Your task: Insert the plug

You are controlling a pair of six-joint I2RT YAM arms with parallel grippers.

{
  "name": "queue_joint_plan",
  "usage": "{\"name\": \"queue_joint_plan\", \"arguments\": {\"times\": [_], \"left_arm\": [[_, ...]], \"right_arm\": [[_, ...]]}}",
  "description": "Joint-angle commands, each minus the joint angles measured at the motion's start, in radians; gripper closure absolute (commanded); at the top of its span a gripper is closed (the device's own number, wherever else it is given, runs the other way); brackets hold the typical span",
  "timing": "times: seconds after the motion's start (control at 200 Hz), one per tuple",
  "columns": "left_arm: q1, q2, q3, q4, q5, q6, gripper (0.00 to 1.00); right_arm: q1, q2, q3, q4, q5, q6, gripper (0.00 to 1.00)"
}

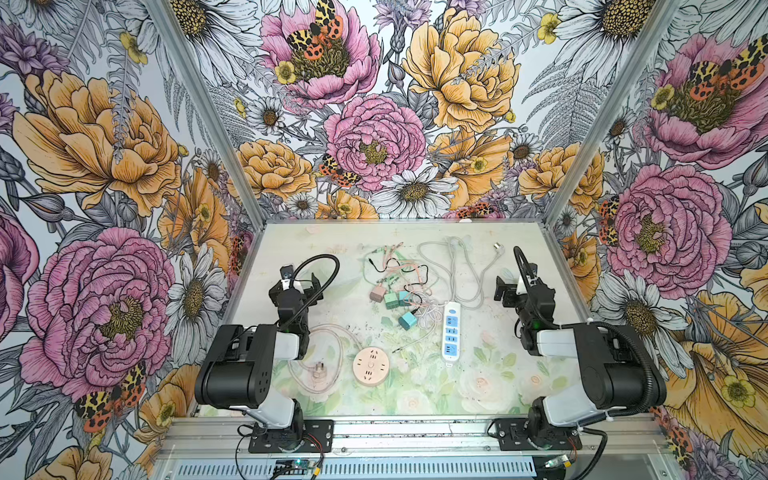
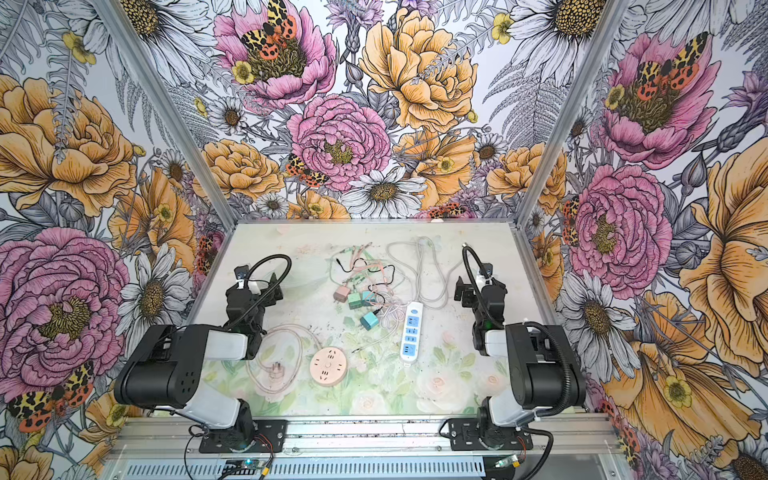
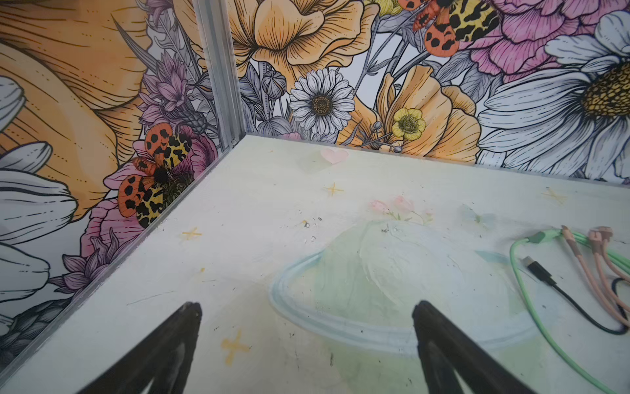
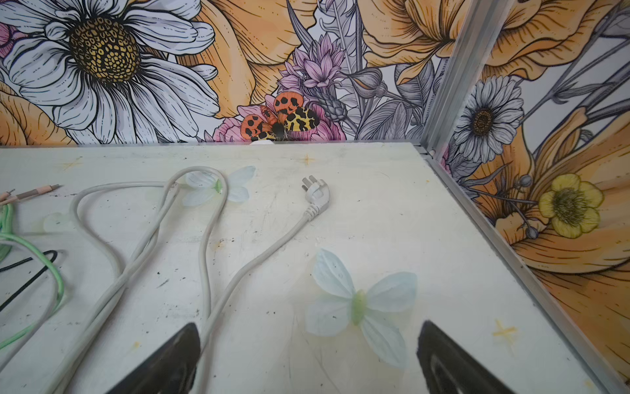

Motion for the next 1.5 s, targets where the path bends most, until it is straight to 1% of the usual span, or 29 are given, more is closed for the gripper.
{"name": "queue_joint_plan", "arguments": {"times": [0.0, 0.415, 0.465, 0.475, 0.495, 0.555, 1.081, 1.201, 1.221, 1.231, 1.251, 1.311, 1.411, 1.496], "left_arm": [[-0.006, 0.001, 0.015, 0.009, 0.019, 0.017, 0.01], [-0.001, 0.001, 0.015, 0.005, 0.030, 0.015, 0.01], [-0.002, 0.001, 0.017, 0.002, 0.038, 0.025, 0.01], [-0.003, 0.001, 0.018, 0.001, 0.064, 0.028, 0.01], [-0.002, 0.001, 0.019, 0.000, 0.080, 0.032, 0.01], [-0.001, 0.001, 0.019, -0.002, 0.086, 0.032, 0.01], [0.011, -0.001, 0.020, -0.007, 0.096, 0.020, 0.01], [0.007, -0.009, 0.021, -0.012, 0.054, 0.011, 0.01], [0.005, -0.014, 0.023, -0.020, 0.052, 0.008, 0.01], [0.004, -0.018, 0.024, -0.023, 0.026, 0.009, 0.01], [0.003, -0.026, 0.027, -0.035, 0.008, 0.003, 0.01], [-0.004, -0.067, 0.045, -0.102, -0.020, 0.002, 0.01], [-0.017, -0.154, 0.104, -0.275, -0.071, 0.005, 0.01], [-0.041, -0.227, 0.174, -0.465, -0.174, -0.020, 0.01]], "right_arm": [[-0.005, 0.010, 0.017, 0.016, -0.012, 0.015, 0.00], [-0.004, 0.011, 0.019, 0.011, -0.009, 0.014, 0.00], [-0.004, 0.012, 0.020, 0.013, -0.009, 0.014, 0.00], [-0.004, 0.011, 0.020, 0.013, -0.009, 0.013, 0.00], [-0.004, 0.011, 0.019, 0.012, -0.009, 0.014, 0.01], [-0.003, 0.011, 0.019, 0.013, -0.011, 0.014, 0.01], [-0.004, 0.011, 0.018, 0.013, -0.011, 0.014, 0.01], [-0.005, 0.011, 0.018, 0.014, -0.011, 0.014, 0.01], [-0.005, 0.011, 0.018, 0.014, -0.011, 0.014, 0.01], [-0.004, 0.011, 0.018, 0.014, -0.011, 0.014, 0.01], [-0.004, 0.010, 0.018, 0.014, -0.010, 0.014, 0.01], [-0.005, 0.010, 0.018, 0.014, -0.011, 0.014, 0.01], [-0.002, 0.007, 0.019, 0.013, -0.004, 0.014, 0.01], [-0.001, -0.040, 0.061, -0.098, 0.014, 0.019, 0.02]]}}
